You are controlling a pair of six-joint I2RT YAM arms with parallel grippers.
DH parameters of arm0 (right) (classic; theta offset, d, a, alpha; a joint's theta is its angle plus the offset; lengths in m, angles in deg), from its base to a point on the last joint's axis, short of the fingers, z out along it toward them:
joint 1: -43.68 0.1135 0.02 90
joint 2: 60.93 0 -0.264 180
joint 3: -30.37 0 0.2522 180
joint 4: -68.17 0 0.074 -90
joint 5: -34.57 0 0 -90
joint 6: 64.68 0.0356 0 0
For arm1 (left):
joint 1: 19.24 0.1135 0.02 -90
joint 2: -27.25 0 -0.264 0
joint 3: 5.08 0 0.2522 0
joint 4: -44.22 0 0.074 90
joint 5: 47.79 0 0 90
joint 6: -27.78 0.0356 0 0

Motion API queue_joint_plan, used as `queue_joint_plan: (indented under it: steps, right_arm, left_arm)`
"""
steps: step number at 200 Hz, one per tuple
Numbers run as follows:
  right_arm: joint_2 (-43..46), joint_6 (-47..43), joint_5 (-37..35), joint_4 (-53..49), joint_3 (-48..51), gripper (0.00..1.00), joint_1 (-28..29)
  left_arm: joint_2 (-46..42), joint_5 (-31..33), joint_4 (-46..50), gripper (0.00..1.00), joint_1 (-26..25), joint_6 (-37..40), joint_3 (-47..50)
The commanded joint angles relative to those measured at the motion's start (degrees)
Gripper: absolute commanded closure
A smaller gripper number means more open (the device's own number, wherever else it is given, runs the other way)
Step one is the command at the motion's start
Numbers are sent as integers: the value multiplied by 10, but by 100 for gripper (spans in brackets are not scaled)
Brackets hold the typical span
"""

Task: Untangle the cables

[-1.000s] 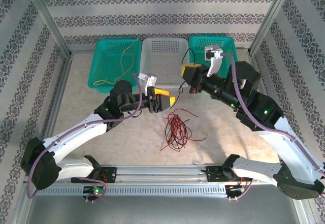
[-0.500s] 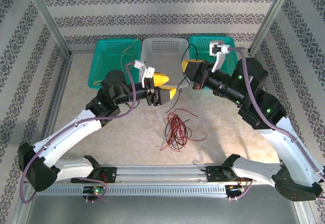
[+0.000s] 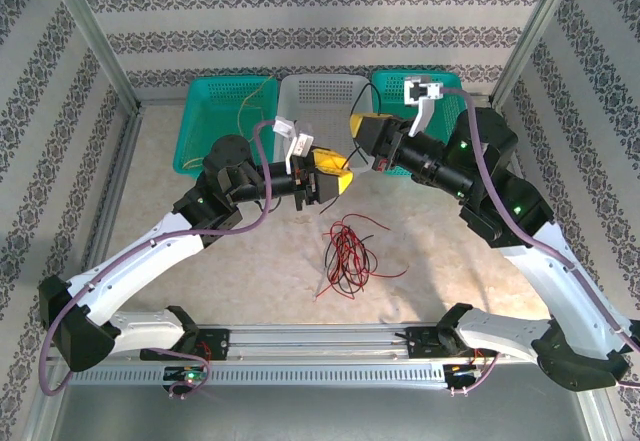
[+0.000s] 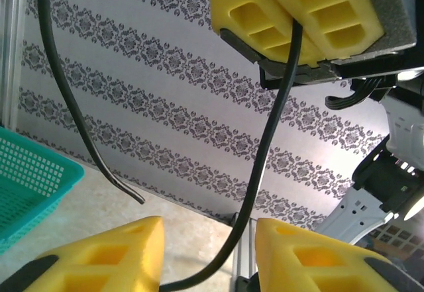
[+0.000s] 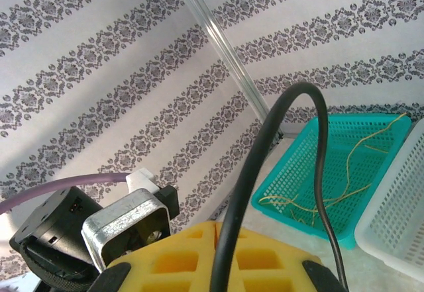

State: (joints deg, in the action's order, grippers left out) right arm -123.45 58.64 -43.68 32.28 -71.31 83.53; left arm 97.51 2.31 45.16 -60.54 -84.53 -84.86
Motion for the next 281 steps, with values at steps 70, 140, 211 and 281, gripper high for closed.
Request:
queue_joint_plan:
  steps: [70,140,211,281]
  right_arm:
    - [15,22,-2,29,34,92,-14]
    - [122,-7,44,-30,171,22,-135]
    - [133,9,174,12,274,14,-209]
    - [92,111,215,172,356,34,-205]
  left_arm:
    - [-14,41,-8,100,-7,16,15]
    - [-6,-55,-75,100,40,-106,48]
    - [11,-118,-119,100,54,-175,39]
    - [7,-127,-111,100,54,-180,25]
